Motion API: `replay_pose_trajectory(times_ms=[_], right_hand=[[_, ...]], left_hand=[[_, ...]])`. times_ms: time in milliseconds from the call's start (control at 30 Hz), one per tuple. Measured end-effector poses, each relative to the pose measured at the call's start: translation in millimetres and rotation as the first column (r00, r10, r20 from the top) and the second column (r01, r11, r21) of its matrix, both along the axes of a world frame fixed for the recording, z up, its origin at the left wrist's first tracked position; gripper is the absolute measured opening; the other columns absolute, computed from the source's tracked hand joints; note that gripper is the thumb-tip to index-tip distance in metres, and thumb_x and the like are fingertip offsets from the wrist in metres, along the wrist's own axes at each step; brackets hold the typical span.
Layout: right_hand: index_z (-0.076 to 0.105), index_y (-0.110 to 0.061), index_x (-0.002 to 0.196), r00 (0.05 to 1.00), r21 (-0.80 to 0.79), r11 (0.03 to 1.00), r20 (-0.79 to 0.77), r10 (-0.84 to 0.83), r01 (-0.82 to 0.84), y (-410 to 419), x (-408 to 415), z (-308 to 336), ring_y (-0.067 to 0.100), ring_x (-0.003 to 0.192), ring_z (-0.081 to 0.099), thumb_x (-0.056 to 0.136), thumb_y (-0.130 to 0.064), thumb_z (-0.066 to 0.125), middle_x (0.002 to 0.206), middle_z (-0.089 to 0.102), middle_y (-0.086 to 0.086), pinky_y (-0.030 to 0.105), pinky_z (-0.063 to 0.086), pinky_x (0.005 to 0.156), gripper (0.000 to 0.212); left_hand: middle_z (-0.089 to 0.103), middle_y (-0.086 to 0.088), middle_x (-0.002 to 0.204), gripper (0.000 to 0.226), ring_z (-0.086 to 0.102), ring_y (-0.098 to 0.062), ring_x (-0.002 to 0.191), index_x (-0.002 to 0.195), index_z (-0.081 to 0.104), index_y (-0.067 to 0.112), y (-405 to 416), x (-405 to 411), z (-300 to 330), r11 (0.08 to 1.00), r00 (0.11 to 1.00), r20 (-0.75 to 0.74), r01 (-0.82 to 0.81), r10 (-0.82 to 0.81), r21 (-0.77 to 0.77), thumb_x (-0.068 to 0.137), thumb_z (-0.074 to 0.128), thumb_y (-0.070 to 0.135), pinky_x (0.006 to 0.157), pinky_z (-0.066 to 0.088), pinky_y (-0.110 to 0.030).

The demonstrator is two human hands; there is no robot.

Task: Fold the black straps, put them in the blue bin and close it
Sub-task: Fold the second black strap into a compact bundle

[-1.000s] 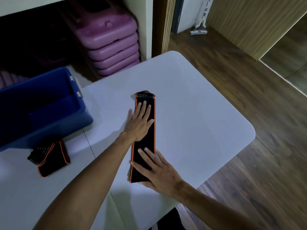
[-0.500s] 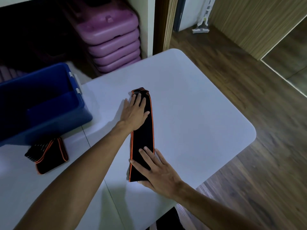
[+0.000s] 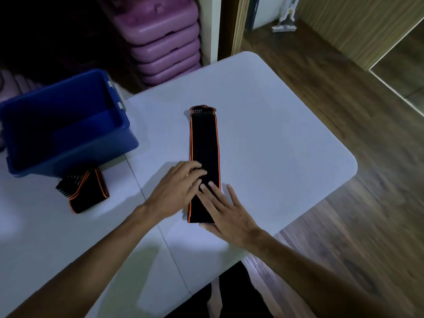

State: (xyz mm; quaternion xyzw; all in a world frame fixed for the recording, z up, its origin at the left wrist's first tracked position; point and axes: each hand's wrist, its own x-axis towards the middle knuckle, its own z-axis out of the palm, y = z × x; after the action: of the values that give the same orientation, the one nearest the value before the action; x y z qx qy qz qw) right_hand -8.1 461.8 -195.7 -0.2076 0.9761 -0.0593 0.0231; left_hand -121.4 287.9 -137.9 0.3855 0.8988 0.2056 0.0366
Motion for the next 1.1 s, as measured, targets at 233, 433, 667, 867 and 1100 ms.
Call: replay_pose_trajectory(times_ms=[233, 433, 667, 867, 1100], right_hand=[[0.045, -0.008, 0.14, 0.997, -0.051, 0.997, -0.041, -0.068, 0.066, -5, 9, 3, 0.026, 0.15, 0.015, 0.1, -0.049, 0.042, 0.161, 0.021, 0.013, 0.054, 0.028, 0.115, 0.058], [0.056, -0.013, 0.134, 0.988, -0.049, 0.997, -0.134, -0.073, 0.066, -1, 8, 4, 0.028, 0.135, 0.046, 0.097, -0.03, 0.043, 0.143, 0.051, 0.014, 0.045, 0.043, 0.107, 0.043], [0.056, -0.017, 0.125, 0.98, -0.394, 0.902, 0.154, -0.122, 0.174, 12, -7, 31, 0.016, 0.096, 0.066, 0.1, -0.033, 0.049, 0.111, 0.069, -0.004, 0.028, 0.049, 0.082, 0.03], [0.05, -0.033, 0.121, 0.856, -0.551, 0.663, 0.411, -0.313, 0.507, 15, -33, 49, 0.012, 0.06, 0.06, 0.097, -0.046, 0.051, 0.069, 0.065, -0.005, 0.026, 0.048, 0.061, 0.028], [0.054, -0.025, 0.119, 0.754, -0.526, 0.541, 0.487, -0.441, 0.656, 12, -65, 36, 0.015, 0.064, 0.06, 0.096, -0.041, 0.055, 0.067, 0.06, 0.0, 0.031, 0.05, 0.061, 0.028]], left_hand=[[0.038, 0.0, 0.148, 0.054, 0.037, -0.014, 0.132, 0.139, 0.042, 0.018, -56, 78, -20, 0.974, 0.985, 0.089, 0.162, -0.149, -0.161, 0.094, 0.048, 0.046, 0.108, 0.033, -0.029], [0.056, -0.009, 0.127, 0.043, 0.045, -0.021, 0.125, 0.119, 0.055, 0.01, -42, 69, -27, 0.988, 0.995, -0.03, 0.094, -0.099, -0.119, 0.08, 0.072, 0.02, 0.1, 0.046, -0.036], [0.063, -0.002, 0.111, 0.024, 0.059, -0.017, 0.099, 0.122, 0.047, 0.018, -31, 55, -12, 0.997, 0.925, 0.373, -0.079, 0.074, -0.002, 0.098, 0.045, 0.025, 0.085, 0.049, -0.037], [0.045, 0.004, 0.059, 0.017, 0.041, -0.009, 0.051, 0.109, 0.048, 0.016, -13, 27, 1, 0.952, 0.831, 0.525, -0.284, 0.184, 0.117, 0.1, 0.042, 0.03, 0.053, 0.033, -0.026], [0.056, 0.0, 0.063, 0.021, 0.054, -0.017, 0.058, 0.112, 0.058, 0.016, 9, 0, -15, 0.86, 0.733, 0.567, -0.504, 0.376, 0.082, 0.096, 0.052, 0.028, 0.053, 0.043, -0.03]])
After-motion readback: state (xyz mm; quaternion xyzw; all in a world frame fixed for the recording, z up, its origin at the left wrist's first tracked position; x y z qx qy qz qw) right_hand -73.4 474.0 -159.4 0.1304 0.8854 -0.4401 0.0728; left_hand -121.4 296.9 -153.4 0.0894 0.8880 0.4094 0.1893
